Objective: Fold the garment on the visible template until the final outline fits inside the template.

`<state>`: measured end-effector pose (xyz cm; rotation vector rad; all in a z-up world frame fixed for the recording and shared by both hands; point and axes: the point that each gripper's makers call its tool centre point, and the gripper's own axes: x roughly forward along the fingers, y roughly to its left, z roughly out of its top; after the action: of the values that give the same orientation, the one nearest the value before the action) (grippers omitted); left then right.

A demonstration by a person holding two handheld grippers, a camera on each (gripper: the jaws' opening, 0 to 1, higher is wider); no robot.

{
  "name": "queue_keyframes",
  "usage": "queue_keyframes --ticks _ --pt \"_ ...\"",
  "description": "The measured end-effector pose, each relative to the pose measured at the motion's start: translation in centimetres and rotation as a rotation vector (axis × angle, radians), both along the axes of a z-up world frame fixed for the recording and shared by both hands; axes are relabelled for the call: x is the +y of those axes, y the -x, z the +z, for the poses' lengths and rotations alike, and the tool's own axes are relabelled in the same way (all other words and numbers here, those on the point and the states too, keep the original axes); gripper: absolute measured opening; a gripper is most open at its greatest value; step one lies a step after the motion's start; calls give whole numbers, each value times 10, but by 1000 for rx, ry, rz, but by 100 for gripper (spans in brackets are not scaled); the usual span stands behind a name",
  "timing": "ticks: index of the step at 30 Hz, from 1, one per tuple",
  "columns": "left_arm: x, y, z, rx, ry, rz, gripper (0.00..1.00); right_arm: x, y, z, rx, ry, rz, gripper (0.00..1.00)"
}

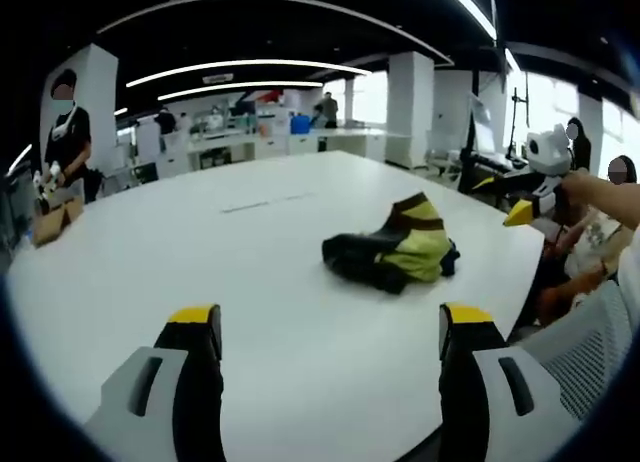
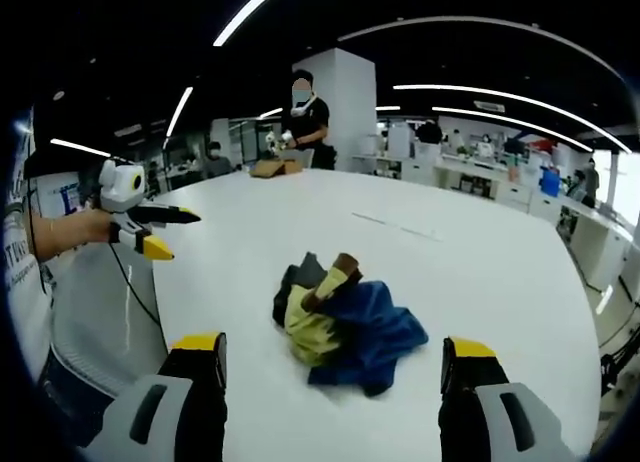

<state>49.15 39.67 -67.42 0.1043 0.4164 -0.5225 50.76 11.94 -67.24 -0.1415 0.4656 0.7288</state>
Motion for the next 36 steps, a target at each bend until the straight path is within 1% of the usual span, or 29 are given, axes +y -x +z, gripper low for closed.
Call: queue_keyframes --ticks 1,5,9,11,13,16,20,23,32,36 --pt "-1 -1 0 -2 -4 -4 85 1 -1 0 -5 -7 3 84" --pt "-5 -6 1 -13 1 -23 79 2 -6 0 -5 -34 5 73" --pt "-10 -13 0 -22 -20 -58 73 2 -10 -3 -16 -12 23 62" --pt "-13 -17 0 -30 -19 -74 71 4 -12 -3 -24 -10 34 57" --pt "-17 -21 -1 -31 -17 -89 69 5 -16 -4 -23 -2 44 53" --pt "-22 -25 -6 -24 -27 -110 67 8 -19 -8 -12 2 60 50" --pt "-31 -29 -11 -12 -26 -140 65 13 -22 -12 -11 18 87 43" --pt "-38 -33 -13 -8 -24 -165 63 19 -24 -16 -4 35 117 41" --pt "-53 -47 -16 4 -30 -229 55 27 -28 -28 8 84 170 34" --pt "-59 -56 -13 -3 -33 -260 53 29 -33 -30 4 102 185 30"
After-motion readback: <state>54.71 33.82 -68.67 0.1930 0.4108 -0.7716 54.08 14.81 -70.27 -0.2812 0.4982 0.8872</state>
